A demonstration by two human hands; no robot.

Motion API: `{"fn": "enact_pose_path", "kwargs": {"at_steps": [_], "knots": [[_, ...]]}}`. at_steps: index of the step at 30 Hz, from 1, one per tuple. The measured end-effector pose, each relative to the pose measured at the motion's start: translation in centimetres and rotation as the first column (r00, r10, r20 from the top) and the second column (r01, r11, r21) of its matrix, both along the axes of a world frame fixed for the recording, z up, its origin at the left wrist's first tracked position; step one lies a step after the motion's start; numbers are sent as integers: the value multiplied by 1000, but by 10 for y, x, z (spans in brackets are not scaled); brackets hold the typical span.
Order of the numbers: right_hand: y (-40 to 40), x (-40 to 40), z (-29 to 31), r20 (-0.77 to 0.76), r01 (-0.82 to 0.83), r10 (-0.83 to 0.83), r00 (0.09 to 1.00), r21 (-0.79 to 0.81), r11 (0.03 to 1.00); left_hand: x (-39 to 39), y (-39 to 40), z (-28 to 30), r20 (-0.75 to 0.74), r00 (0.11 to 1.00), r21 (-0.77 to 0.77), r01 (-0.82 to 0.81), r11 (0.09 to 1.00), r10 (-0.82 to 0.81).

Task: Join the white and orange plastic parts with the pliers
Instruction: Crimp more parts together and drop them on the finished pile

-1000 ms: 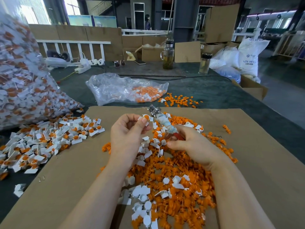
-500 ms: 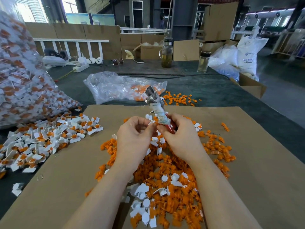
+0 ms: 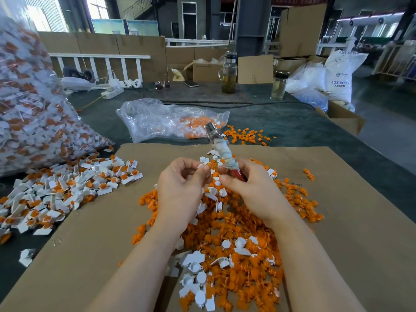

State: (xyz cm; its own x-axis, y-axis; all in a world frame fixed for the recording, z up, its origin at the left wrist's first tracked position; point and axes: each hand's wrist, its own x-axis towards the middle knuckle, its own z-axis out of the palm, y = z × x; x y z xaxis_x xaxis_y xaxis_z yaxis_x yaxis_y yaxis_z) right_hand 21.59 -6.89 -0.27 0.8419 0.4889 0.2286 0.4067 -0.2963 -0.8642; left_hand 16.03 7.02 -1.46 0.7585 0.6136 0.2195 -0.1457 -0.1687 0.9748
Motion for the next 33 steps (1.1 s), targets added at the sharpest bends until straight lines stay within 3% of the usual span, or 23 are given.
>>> {"fn": "enact_pose_path", "kwargs": {"at_steps": [4,12,33], "knots": [[-13,4,1,-136,-98,86,987,-82,992,-4,5,4,102,994,-103,36,994,-26],[-16,3,5,-204,-208,159,966,-246,947,-7,10,5,164,986,-84,56,995,-42],[-19,1,8,-261,-294,225,939,-265,918,-10,15,10,137,987,-55,96,994,-87]]}}
